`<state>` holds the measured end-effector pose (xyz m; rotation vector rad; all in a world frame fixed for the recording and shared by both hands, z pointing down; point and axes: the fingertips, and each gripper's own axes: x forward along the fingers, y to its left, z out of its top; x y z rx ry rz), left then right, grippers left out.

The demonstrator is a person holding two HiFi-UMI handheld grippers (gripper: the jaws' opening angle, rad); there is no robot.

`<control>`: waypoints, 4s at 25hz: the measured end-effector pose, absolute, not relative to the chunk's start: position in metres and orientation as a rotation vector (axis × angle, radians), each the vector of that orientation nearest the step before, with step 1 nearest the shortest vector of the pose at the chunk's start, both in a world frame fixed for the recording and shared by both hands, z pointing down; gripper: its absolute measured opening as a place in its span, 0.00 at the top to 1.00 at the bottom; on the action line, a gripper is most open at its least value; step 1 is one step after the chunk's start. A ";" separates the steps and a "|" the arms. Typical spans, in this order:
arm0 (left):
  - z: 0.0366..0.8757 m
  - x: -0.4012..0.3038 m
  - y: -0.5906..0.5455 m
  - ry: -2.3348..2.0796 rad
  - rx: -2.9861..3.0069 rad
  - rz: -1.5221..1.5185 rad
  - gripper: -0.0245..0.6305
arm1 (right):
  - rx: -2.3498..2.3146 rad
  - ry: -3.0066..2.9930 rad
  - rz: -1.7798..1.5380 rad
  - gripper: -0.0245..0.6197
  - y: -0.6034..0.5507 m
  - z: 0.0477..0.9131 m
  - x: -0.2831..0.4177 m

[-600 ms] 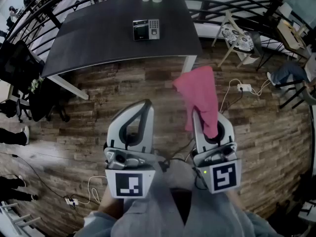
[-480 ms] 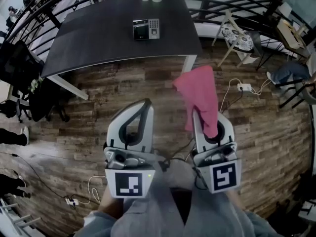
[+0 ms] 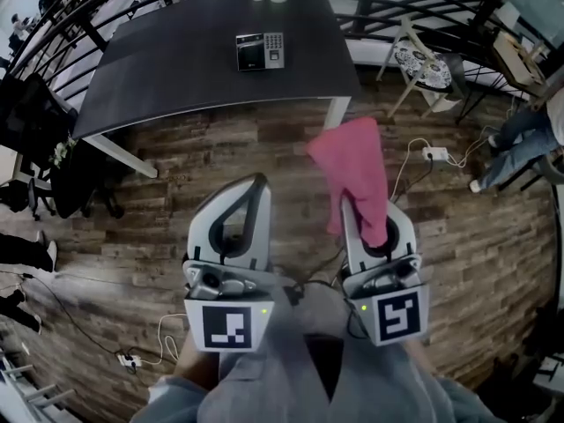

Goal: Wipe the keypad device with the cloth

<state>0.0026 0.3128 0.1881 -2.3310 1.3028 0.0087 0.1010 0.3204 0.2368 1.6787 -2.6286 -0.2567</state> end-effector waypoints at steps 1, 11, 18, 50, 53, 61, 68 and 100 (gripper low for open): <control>0.188 0.004 0.313 1.305 -2.329 0.006 0.96 | 1.680 -2.631 -0.253 0.90 0.321 0.237 0.103; 0.184 0.033 0.323 1.376 -2.280 -0.013 0.96 | 1.625 -2.686 -0.252 0.90 0.325 0.237 0.136; 0.185 0.057 0.333 1.436 -2.242 -0.036 0.96 | 1.580 -2.728 -0.246 0.90 0.331 0.238 0.165; 0.197 0.024 0.202 1.431 -2.281 -0.018 0.96 | 1.603 -2.669 -0.230 0.90 0.204 0.250 0.135; 0.196 0.015 0.180 1.417 -2.293 -0.010 0.96 | 1.618 -2.655 -0.237 0.90 0.183 0.248 0.126; 0.197 -0.017 0.121 1.391 -2.317 -0.001 0.96 | 1.652 -2.627 -0.249 0.90 0.125 0.245 0.094; 0.200 -0.042 0.085 1.366 -2.332 0.018 0.96 | 1.677 -2.598 -0.261 0.90 0.092 0.248 0.069; 0.215 -0.050 0.000 1.477 -2.289 -0.046 0.96 | 1.604 -2.593 -0.209 0.90 -0.013 0.271 0.073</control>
